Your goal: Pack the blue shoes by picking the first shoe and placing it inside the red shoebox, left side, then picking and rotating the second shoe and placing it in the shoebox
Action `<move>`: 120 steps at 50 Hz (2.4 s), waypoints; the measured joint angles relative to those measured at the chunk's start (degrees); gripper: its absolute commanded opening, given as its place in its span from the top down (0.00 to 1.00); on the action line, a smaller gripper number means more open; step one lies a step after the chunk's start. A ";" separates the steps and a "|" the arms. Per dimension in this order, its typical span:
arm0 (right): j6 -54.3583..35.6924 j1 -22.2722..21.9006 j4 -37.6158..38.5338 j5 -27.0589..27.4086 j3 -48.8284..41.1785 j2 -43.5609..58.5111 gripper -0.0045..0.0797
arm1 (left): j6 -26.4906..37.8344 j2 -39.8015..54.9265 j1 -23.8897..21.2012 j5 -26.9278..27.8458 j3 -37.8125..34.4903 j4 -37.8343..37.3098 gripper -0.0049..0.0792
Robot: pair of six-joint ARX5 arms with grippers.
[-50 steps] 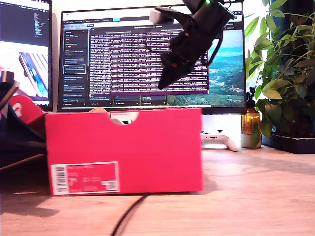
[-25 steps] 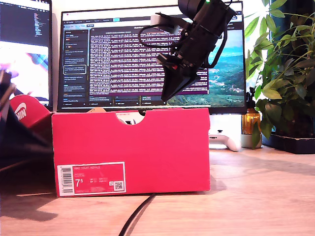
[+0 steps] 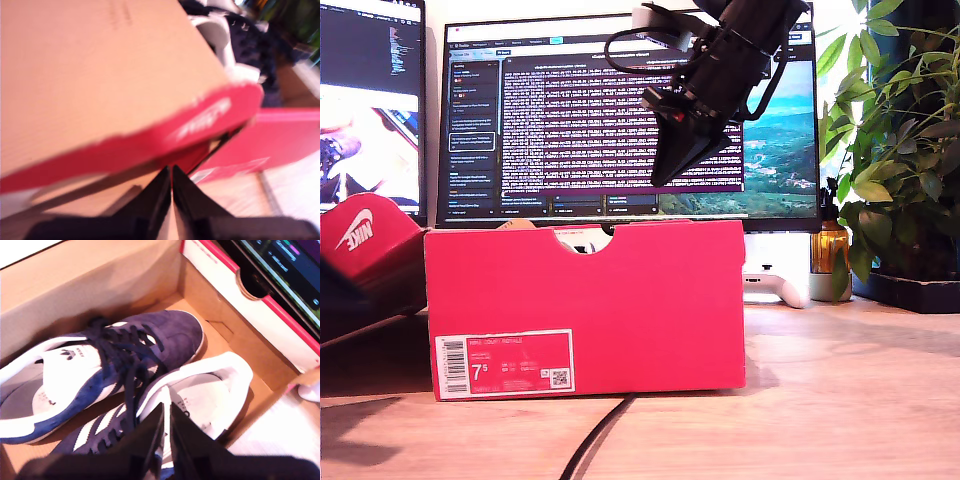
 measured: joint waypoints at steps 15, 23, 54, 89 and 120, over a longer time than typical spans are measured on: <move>3.48 -1.11 -4.94 -0.35 0.00 -0.02 0.96 | 4.81 -12.39 2.64 -4.11 0.02 -13.18 0.97; 5.81 -1.25 -6.86 -2.25 0.00 -0.09 0.96 | 6.47 -17.33 6.43 -5.38 0.00 -18.08 0.97; 15.72 -4.63 2.27 8.70 -22.18 -15.28 0.96 | 8.26 -33.59 13.31 -9.18 0.02 -30.56 0.97; 17.49 -28.00 22.18 8.35 -51.56 -43.34 0.96 | 12.31 -41.72 13.31 -13.40 0.07 -35.50 0.97; 20.20 -28.89 42.56 9.44 -71.45 -53.77 0.96 | 12.37 -43.08 13.31 -18.16 0.20 -35.87 0.97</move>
